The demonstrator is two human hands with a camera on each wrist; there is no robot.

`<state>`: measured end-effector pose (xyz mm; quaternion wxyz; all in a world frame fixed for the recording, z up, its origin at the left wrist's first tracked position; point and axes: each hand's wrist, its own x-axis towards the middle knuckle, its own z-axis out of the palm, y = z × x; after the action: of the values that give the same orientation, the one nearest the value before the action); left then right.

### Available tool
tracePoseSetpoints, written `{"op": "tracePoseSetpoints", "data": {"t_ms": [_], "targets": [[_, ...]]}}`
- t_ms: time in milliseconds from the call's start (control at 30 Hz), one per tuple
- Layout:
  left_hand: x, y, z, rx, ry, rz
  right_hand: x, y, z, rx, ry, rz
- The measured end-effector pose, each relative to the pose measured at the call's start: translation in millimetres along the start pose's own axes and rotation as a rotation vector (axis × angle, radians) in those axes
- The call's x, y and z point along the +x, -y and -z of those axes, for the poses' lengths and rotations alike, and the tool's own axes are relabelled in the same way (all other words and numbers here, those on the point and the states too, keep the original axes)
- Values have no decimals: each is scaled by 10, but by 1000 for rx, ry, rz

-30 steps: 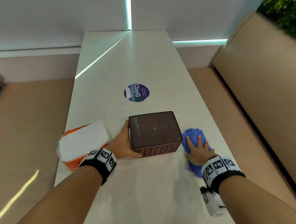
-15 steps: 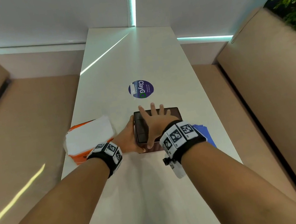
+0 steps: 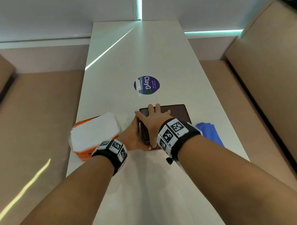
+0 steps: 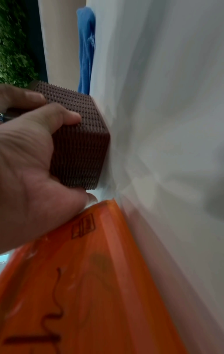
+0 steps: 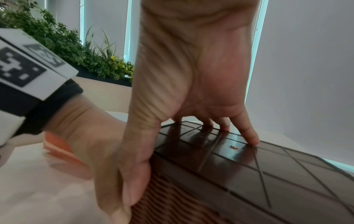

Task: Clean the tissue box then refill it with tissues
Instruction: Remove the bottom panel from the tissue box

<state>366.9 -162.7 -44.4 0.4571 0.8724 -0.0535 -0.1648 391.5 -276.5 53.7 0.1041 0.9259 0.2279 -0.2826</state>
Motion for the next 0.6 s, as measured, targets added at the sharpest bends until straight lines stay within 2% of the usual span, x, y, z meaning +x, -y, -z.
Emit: {"op": "tracePoseSetpoints", "data": {"t_ms": [367,467,600], "targets": [[26,67,17,9,8,23,-40,-125,142,-22,-20,97],[12,50,28,-22,31,24,-86,-203,251,90,-23,125],[59,-1,3,36,40,43,-218,-323,410,400,-110,233]]}}
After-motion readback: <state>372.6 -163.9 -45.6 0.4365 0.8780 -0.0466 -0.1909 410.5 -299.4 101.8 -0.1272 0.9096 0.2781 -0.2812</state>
